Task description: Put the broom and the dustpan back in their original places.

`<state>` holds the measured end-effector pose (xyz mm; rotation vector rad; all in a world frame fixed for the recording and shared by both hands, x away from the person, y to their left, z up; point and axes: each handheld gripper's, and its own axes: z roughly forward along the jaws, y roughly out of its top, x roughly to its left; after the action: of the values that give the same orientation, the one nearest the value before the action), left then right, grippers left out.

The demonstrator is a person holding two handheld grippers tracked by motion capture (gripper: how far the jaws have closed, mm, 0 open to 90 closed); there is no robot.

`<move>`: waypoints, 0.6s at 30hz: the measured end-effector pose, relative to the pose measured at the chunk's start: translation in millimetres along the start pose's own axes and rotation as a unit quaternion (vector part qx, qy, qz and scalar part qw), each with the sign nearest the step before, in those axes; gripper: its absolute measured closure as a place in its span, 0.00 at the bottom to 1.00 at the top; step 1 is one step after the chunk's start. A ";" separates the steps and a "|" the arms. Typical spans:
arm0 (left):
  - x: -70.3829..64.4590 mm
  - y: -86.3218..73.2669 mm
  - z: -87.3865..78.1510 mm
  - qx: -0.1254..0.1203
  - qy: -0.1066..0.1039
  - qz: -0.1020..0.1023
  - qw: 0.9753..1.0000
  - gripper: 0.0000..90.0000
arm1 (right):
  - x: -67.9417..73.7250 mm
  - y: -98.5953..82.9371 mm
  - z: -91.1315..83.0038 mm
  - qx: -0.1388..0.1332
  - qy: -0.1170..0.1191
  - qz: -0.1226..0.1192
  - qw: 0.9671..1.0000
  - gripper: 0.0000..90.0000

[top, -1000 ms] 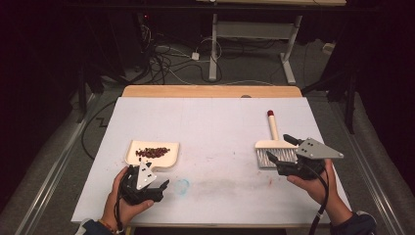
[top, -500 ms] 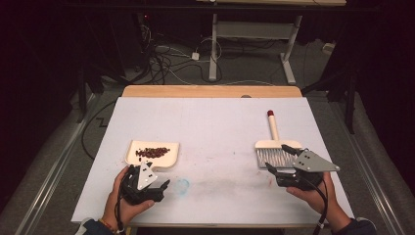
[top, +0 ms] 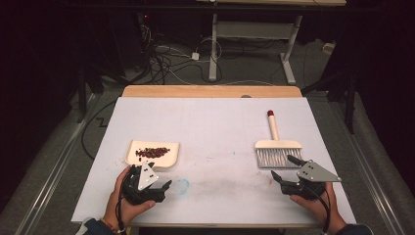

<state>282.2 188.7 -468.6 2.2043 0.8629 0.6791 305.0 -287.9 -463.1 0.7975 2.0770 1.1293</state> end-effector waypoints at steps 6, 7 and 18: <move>-0.5 -0.5 0.3 0.000 0.000 0.006 1.000 0.22 | 0.0 -7.2 -5.1 0.002 -0.006 0.008 1.000 0.28; -0.5 -0.4 0.7 0.000 0.000 0.007 1.000 0.22 | 1.0 -6.6 -5.2 0.003 -0.002 0.010 1.000 0.28; -4.4 -2.6 -4.8 0.000 0.007 0.015 1.000 0.22 | 9.3 1.6 -11.2 -0.011 -0.007 -0.017 1.000 0.28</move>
<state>275.2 188.8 -468.4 2.2183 0.8378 0.7086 291.1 -285.7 -459.2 0.7556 2.0562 1.1227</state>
